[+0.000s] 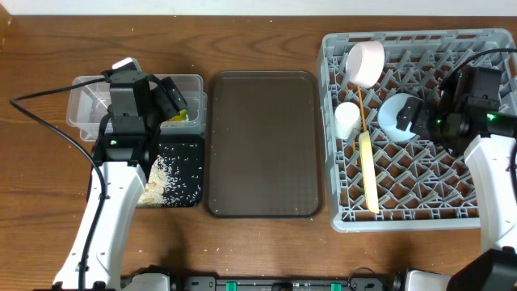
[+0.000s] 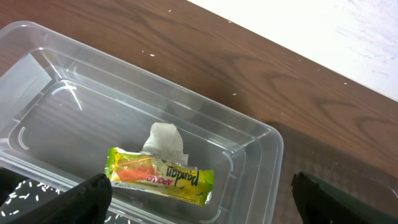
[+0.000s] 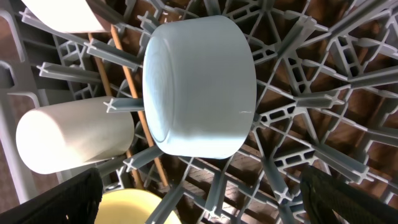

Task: Sort waste into correct bins and load items into the dishwasher rack

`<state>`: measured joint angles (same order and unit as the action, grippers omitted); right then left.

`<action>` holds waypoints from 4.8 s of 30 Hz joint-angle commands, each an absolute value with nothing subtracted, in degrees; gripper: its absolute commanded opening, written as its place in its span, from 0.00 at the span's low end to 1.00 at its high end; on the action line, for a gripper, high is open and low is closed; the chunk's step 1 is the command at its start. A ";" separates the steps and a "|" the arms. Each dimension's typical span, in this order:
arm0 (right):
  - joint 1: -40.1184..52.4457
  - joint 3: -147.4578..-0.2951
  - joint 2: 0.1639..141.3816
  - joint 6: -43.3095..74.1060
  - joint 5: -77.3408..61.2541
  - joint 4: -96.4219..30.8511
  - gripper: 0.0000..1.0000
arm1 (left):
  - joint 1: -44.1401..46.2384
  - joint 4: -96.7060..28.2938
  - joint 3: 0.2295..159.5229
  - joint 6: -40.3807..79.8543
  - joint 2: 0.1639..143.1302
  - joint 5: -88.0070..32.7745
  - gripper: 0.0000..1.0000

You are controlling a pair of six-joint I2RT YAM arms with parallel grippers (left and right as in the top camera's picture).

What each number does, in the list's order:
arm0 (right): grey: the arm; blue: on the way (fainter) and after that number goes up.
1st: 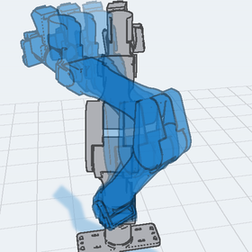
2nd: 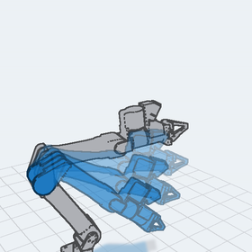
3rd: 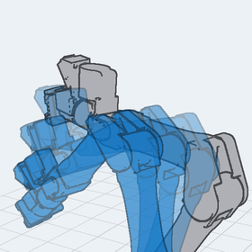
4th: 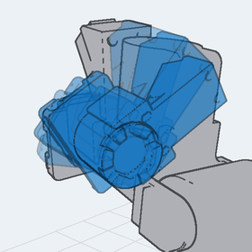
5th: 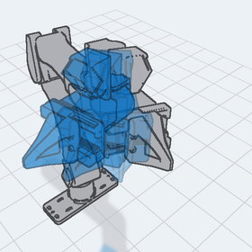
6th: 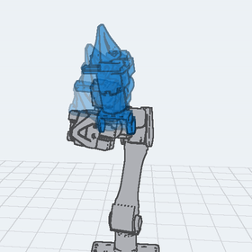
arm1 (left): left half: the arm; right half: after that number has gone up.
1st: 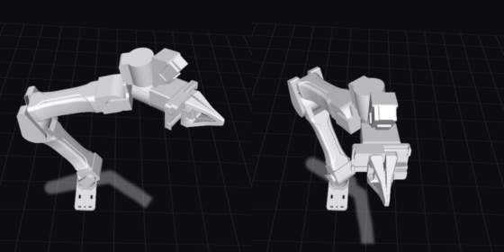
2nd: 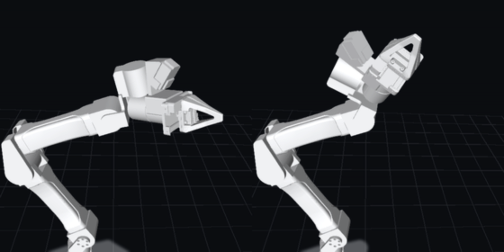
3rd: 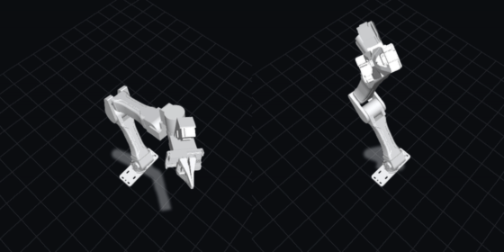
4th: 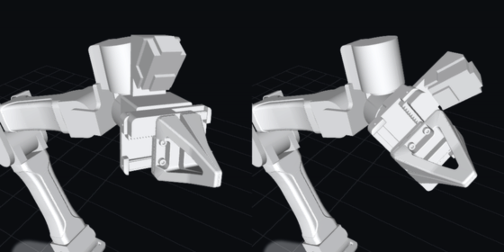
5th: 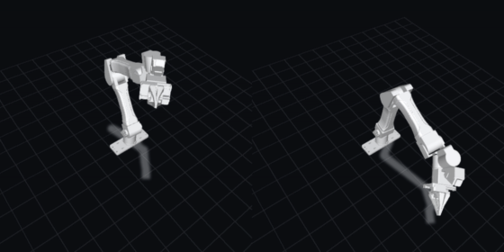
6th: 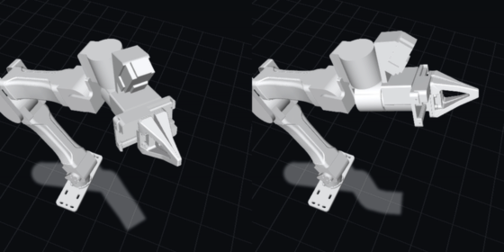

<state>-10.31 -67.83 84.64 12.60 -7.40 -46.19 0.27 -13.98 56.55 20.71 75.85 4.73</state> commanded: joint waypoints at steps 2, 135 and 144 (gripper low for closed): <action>-9.65 -66.02 79.61 13.26 -6.66 -46.04 0.99 | 0.16 -14.09 57.60 20.16 75.61 5.43 0.95; -0.73 -0.30 0.27 -6.92 -3.25 -4.01 0.99 | 0.16 -18.94 57.60 20.18 75.61 5.41 0.95; -0.73 -0.30 0.27 -6.92 -3.25 -4.01 0.99 | 0.19 -22.74 57.47 20.43 75.61 4.49 0.95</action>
<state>-1.72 -0.38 0.71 -6.52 -2.55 -3.81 0.27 -22.37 56.55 20.73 75.85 4.67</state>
